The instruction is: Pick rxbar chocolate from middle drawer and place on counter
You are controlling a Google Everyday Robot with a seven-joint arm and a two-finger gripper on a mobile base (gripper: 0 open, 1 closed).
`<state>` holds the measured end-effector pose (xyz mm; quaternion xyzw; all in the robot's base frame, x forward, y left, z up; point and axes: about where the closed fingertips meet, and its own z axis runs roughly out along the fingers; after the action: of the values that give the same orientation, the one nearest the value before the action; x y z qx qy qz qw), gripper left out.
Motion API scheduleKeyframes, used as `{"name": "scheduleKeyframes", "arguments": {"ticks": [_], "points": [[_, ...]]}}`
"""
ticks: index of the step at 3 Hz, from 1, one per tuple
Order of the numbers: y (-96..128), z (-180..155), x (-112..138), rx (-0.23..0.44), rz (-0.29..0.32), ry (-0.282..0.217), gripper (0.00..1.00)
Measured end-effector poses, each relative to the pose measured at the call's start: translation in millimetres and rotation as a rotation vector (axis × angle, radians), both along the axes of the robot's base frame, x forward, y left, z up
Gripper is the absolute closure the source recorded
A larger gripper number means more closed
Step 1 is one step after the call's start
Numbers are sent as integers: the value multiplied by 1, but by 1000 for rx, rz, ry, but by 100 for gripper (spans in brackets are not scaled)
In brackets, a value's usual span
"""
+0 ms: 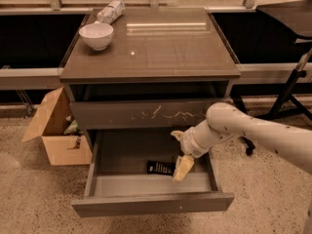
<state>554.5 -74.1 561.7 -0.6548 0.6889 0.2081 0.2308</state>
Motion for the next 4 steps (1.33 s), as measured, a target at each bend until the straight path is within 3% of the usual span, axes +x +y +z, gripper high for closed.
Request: {"name": "scheduleKeyframes", "arguments": {"ticks": [2,4], "points": [[5,-74,15,39,-40,-28,0],[20,-142,54,142,-112,-70,0]]}}
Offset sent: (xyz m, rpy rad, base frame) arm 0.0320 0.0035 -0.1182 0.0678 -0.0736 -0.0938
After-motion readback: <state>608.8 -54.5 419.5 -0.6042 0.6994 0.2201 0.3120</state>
